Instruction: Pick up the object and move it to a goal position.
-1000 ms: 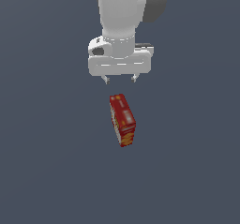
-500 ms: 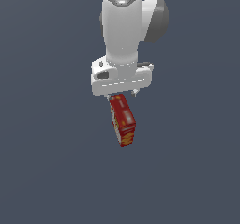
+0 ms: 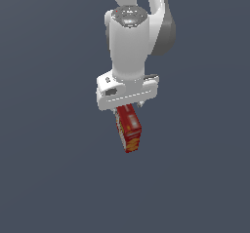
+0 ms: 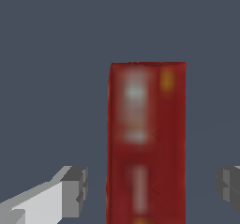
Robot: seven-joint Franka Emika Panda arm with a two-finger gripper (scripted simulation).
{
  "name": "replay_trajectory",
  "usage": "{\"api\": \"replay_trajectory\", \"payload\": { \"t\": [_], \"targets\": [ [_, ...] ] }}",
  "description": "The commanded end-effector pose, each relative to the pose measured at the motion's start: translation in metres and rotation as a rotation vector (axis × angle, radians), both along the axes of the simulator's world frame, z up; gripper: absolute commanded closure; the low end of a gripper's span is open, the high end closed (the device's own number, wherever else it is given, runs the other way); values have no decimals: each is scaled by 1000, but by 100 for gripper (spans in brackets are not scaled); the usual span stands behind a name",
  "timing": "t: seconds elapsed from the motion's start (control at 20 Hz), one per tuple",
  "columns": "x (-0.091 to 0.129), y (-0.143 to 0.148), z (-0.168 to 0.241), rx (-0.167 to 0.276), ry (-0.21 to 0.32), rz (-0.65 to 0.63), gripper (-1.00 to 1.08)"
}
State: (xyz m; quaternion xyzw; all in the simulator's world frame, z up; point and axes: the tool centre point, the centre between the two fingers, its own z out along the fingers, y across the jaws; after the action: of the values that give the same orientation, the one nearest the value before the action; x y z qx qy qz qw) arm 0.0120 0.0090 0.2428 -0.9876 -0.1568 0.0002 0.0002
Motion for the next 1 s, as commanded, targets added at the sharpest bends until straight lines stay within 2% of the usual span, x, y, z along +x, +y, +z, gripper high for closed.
{"api": "replay_trajectory", "payload": {
  "t": [0.0,0.9,0.95],
  "targets": [
    [0,0,0,0,0,0,-92],
    [1,0,-51,0,-1,5,-92],
    [1,0,-51,0,-1,5,108]
  ]
}}
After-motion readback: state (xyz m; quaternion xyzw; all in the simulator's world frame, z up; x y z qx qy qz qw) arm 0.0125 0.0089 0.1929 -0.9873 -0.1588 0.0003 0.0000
